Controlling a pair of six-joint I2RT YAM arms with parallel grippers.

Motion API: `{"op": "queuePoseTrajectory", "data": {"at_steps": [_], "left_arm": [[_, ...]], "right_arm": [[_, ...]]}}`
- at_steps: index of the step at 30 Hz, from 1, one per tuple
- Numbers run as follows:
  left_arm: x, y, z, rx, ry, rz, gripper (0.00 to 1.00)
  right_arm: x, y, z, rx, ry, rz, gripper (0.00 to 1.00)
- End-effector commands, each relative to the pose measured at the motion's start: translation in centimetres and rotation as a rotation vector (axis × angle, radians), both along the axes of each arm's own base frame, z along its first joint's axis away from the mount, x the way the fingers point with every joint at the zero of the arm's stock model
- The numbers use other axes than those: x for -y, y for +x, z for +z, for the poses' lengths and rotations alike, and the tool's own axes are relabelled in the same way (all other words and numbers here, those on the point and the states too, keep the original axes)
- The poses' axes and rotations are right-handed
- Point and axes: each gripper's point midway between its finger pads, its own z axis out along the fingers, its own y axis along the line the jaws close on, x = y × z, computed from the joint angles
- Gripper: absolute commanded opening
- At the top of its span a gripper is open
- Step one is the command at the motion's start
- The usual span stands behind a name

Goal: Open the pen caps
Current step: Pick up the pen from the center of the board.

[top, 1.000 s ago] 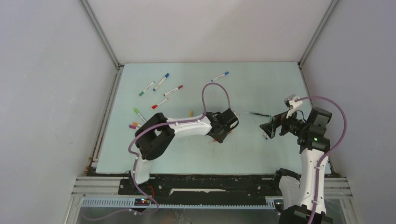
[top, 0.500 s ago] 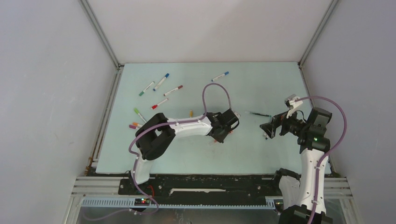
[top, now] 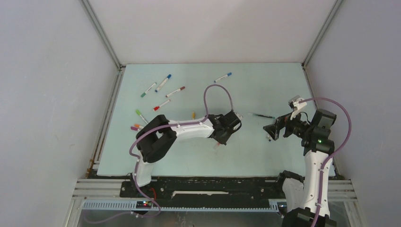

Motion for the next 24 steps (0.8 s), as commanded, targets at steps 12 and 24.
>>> {"op": "queuePoseTrajectory", "data": {"at_steps": [12,24], "left_arm": [[1.9,-1.0,10.9,0.080,-0.490,0.134,0.00],[2.1,-1.9,24.7,0.174,-1.152,0.237,0.00]], "right_arm": [[-2.1,-1.3,1.8,0.062,0.064,0.133,1.00],[-9.2,-4.9,5.5,-0.098,0.317,0.486,0.92]]}}
